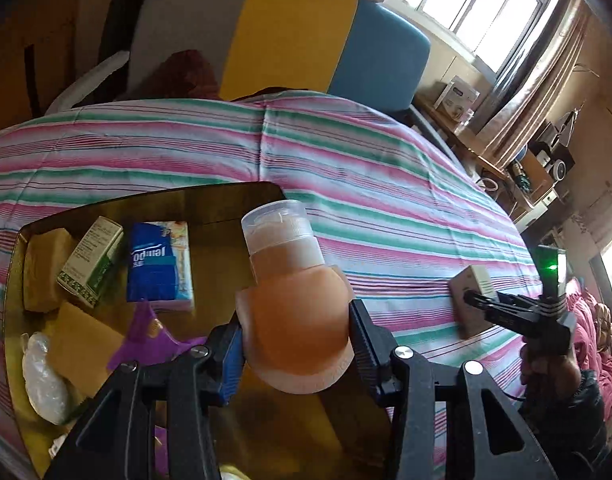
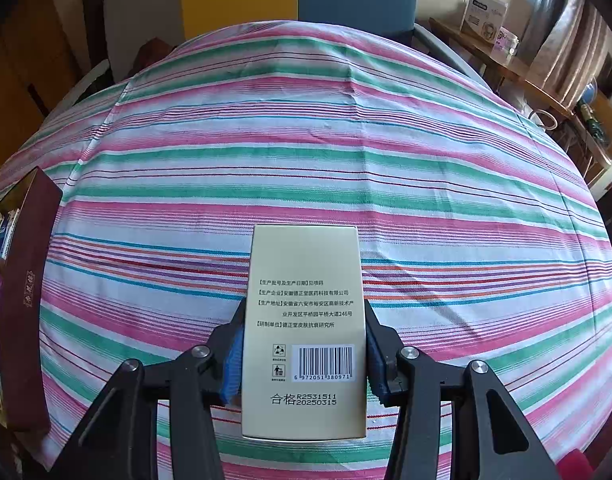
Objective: Organize objects
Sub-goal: 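Carry the peach bottle over the tray with left gripper while right gripper lifts beige box, then lower the peach bottle into the tray and open the left gripper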
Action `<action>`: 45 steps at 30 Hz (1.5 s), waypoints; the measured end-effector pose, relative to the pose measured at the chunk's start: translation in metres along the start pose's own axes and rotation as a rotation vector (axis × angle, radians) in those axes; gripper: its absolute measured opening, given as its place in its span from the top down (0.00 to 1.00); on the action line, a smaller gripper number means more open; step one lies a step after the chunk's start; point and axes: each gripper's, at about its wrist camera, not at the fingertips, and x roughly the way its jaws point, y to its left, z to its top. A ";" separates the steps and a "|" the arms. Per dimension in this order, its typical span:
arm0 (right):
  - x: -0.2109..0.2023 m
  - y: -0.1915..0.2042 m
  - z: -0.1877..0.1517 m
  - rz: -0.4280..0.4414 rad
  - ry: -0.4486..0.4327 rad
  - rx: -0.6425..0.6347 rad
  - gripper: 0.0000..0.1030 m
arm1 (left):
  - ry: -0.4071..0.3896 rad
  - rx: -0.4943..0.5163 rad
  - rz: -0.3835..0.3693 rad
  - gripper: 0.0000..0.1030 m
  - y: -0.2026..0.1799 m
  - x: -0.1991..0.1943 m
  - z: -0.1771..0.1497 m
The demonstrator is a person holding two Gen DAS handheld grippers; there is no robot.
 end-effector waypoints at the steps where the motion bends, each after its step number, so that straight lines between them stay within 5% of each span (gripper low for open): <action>1: 0.000 0.000 -0.001 0.000 0.002 0.000 0.51 | 0.007 0.001 0.013 0.54 0.003 0.004 -0.003; 8: 0.003 -0.001 -0.001 0.000 0.008 -0.004 0.51 | 0.095 -0.034 0.050 0.54 0.025 0.040 -0.007; 21: 0.003 0.000 -0.002 -0.007 0.005 -0.013 0.51 | 0.131 -0.022 0.049 0.54 0.022 0.066 0.009; 45: 0.004 -0.003 -0.003 -0.009 0.007 -0.011 0.51 | 0.151 -0.046 0.060 0.42 0.029 0.064 0.014</action>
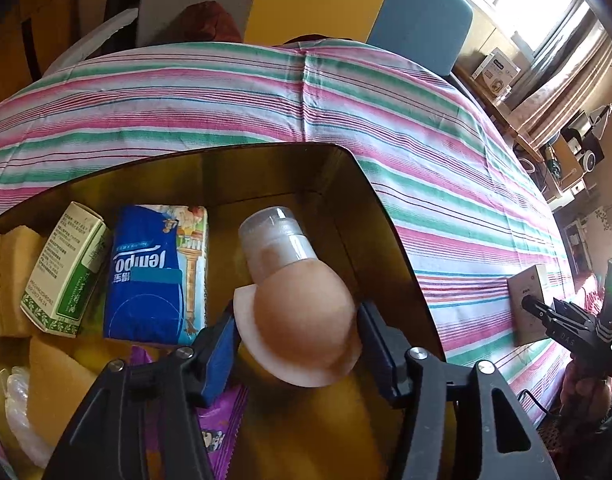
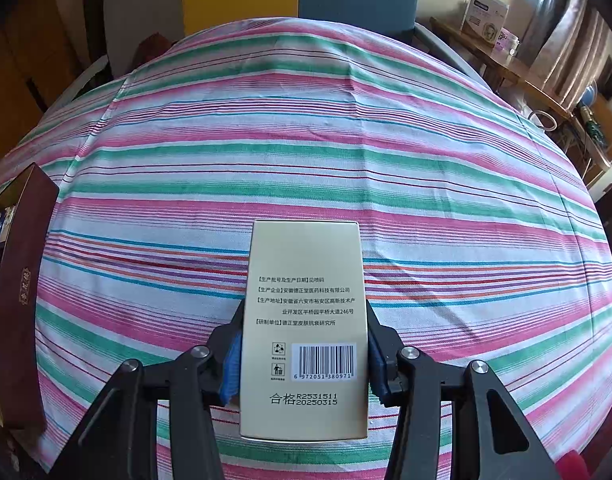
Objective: Organize objects
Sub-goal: 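Lower the peach bottle into the tray and open the left gripper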
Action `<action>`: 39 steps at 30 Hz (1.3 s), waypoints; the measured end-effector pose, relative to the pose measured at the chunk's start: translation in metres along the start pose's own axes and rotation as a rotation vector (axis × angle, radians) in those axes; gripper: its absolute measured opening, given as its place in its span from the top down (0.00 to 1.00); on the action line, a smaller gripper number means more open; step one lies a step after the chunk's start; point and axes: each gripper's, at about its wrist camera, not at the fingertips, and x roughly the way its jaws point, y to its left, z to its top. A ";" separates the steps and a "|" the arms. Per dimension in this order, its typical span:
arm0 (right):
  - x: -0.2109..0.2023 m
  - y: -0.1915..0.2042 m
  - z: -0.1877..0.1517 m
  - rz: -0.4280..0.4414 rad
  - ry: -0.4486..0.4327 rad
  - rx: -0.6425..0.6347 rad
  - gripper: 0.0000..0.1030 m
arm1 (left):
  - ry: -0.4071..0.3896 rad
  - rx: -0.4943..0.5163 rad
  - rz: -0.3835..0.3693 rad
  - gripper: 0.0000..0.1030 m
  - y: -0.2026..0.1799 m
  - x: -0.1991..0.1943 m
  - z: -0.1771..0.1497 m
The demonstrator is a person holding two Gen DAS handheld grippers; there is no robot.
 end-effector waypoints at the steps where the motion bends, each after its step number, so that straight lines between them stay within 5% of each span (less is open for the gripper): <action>1: 0.000 0.000 0.000 0.000 0.000 -0.001 0.51 | -0.002 -0.004 0.001 0.42 0.001 -0.001 0.000; 11: 0.001 0.000 0.000 -0.003 -0.001 0.002 0.51 | -0.043 0.011 0.042 0.39 0.000 -0.028 -0.005; 26: 0.001 -0.002 0.000 -0.011 -0.005 -0.007 0.51 | -0.332 0.081 0.248 0.38 0.001 -0.125 -0.071; 39: 0.004 0.001 -0.001 -0.030 -0.008 -0.023 0.51 | -0.381 0.061 0.253 0.38 0.013 -0.150 -0.108</action>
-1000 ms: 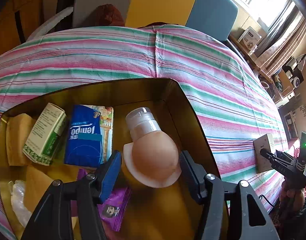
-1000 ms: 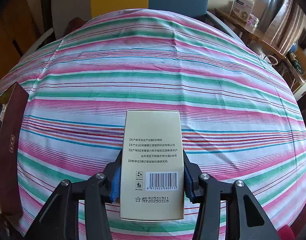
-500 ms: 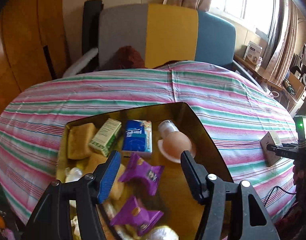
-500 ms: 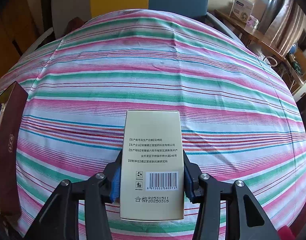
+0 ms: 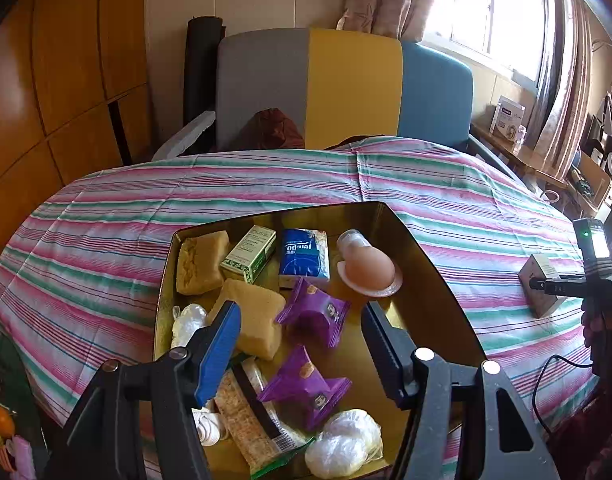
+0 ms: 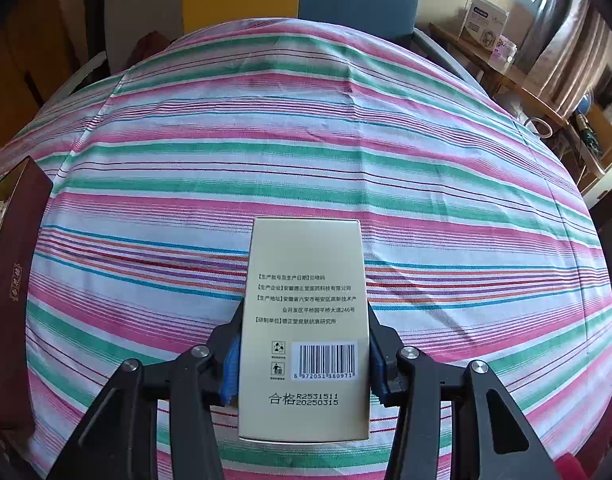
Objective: Organize objects
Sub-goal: 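Lower the peach bottle into the tray and open the left gripper, then carry the beige box with the right gripper over the tray and lower it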
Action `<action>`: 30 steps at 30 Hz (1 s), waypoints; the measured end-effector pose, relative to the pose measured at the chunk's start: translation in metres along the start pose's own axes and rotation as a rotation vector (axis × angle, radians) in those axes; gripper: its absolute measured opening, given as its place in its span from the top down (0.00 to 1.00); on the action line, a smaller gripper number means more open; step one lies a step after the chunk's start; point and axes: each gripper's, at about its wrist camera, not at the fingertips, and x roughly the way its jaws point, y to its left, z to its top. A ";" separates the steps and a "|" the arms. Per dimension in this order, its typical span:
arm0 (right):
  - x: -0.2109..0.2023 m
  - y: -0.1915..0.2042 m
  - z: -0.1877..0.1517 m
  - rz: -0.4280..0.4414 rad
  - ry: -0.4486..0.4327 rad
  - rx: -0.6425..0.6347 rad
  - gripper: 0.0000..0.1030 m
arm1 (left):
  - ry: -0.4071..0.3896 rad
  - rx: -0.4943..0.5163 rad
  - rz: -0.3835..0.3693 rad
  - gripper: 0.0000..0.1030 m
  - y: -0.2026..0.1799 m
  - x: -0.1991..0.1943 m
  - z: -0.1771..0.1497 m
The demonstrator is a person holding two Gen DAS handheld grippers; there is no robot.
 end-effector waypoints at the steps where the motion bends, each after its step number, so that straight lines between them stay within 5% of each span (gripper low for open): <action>1: 0.000 0.000 0.000 -0.002 -0.001 0.001 0.51 | 0.002 -0.004 -0.002 0.38 0.002 0.000 -0.001; 17: -0.037 0.034 -0.009 0.058 0.002 0.046 0.52 | -0.001 -0.059 0.004 0.38 0.035 -0.007 -0.019; 30: -0.126 0.161 -0.007 0.242 -0.109 -0.125 0.52 | 0.001 -0.111 0.004 0.38 0.055 -0.010 -0.029</action>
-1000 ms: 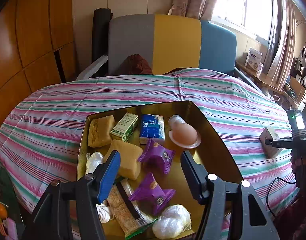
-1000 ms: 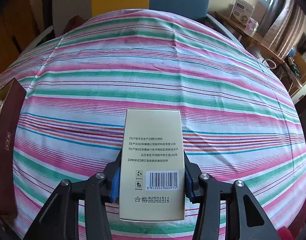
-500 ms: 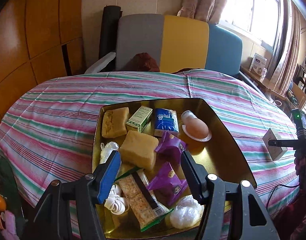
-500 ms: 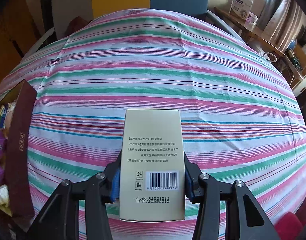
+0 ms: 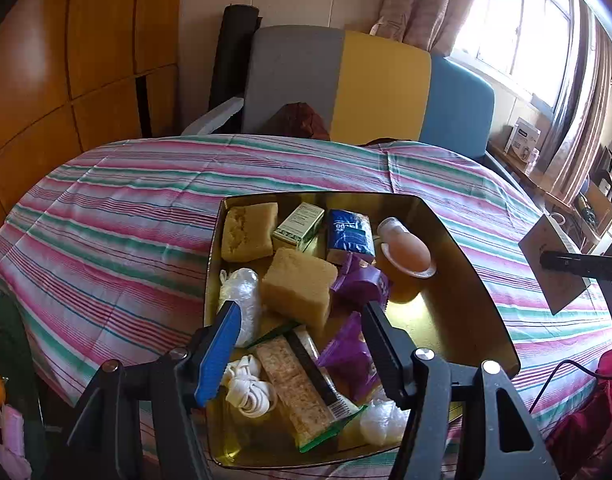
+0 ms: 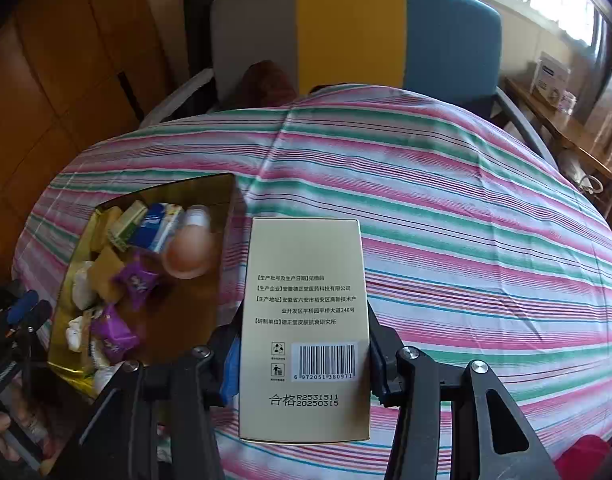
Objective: Organize objects
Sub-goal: 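Carry the beige box with the right gripper over the tray and lower it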
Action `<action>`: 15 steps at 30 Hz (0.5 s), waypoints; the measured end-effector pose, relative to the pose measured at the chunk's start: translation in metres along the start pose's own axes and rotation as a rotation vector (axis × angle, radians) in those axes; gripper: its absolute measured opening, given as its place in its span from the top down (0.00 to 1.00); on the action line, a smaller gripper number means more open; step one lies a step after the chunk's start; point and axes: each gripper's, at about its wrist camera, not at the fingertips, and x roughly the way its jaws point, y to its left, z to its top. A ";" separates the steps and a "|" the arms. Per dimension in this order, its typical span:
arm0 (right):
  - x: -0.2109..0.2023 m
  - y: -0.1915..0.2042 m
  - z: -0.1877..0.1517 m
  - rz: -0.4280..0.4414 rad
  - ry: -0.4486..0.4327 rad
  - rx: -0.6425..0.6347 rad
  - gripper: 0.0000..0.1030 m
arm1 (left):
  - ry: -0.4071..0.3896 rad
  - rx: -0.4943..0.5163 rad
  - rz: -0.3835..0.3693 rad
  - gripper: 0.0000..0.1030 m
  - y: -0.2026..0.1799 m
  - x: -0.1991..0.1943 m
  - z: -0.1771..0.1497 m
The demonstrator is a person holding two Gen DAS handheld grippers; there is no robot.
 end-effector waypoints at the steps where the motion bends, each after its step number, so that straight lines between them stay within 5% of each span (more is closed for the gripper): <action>1: -0.001 0.012 0.001 0.021 0.008 -0.013 0.52 | -0.003 -0.006 0.003 0.38 0.002 -0.001 -0.001; 7: 0.006 0.091 -0.004 0.109 0.052 -0.136 0.51 | -0.024 -0.065 0.027 0.38 0.024 -0.010 0.000; 15: 0.062 0.141 -0.014 0.084 0.157 -0.195 0.51 | -0.026 -0.119 0.050 0.38 0.048 -0.016 -0.004</action>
